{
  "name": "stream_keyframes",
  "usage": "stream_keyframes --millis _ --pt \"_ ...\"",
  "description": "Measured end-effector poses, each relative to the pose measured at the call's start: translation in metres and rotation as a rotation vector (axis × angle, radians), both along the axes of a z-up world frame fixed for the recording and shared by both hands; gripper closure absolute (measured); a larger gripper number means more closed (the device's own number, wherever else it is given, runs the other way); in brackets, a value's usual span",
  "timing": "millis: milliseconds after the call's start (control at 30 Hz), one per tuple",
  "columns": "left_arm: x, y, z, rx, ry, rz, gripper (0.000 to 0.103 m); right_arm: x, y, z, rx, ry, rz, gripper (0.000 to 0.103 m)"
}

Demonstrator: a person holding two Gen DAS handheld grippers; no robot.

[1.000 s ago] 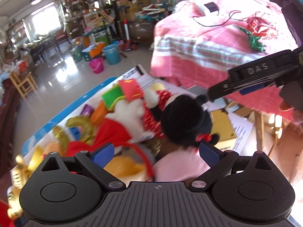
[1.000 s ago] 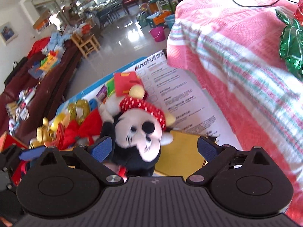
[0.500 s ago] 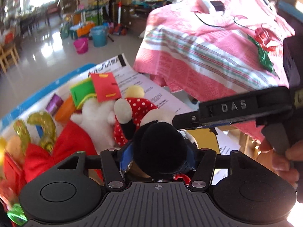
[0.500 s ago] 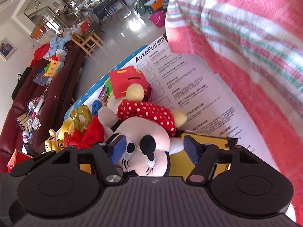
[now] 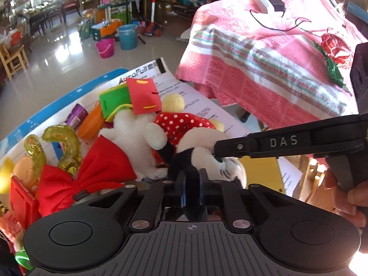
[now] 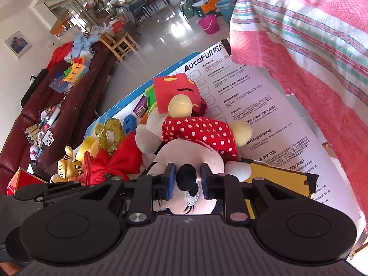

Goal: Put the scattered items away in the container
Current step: 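Close left tool on Minnie plush's ear while right tool grips its head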

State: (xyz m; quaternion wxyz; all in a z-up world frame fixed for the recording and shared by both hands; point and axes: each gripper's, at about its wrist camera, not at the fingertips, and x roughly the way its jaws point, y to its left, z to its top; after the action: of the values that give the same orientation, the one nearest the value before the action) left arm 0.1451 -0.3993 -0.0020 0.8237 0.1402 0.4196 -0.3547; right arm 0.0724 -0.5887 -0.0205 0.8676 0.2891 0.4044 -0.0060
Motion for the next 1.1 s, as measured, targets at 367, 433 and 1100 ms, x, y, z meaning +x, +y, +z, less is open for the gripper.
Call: stream_keyframes --millis 367,433,1100 --pt "-0.001 0.038 0.027 -0.056 -0.053 0.067 0.103 -0.002 0.024 0.036 -0.016 -0.092 0.073 0.088" --pt "-0.005 0.052 0.036 -0.069 -0.063 0.075 0.103 -0.003 0.031 0.043 -0.006 -0.107 0.095 0.089" --pt "-0.019 0.179 0.021 -0.046 -0.027 0.288 0.077 -0.010 0.130 0.063 0.001 -0.159 0.352 0.088"
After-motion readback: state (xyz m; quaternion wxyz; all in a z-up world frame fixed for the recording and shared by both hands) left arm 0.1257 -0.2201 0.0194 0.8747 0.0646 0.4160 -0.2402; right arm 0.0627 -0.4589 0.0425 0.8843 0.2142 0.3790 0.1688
